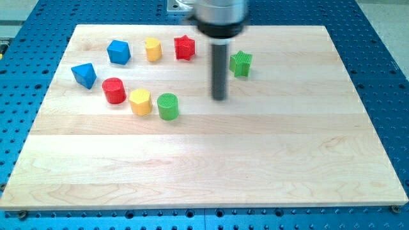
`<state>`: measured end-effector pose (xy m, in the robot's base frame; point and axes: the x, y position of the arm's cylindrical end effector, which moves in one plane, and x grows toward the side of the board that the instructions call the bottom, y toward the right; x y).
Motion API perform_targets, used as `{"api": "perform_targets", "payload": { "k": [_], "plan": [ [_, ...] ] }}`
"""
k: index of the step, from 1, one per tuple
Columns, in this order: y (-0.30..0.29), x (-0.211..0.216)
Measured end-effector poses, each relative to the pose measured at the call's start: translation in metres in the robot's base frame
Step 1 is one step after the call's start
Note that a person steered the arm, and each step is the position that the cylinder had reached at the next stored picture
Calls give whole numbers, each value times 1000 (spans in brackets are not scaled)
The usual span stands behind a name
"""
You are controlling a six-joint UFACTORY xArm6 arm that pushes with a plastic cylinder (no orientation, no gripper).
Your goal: Move the green circle diagonal to the green star
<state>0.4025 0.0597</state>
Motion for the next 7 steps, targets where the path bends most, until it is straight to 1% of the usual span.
{"api": "perform_targets", "payload": {
  "k": [1, 2, 3, 4, 5, 6, 7],
  "plan": [
    [2, -32],
    [37, -30],
    [50, -63],
    [-27, -67],
    [-19, -29],
    [-57, 2],
    [-79, 14]
  ]
}}
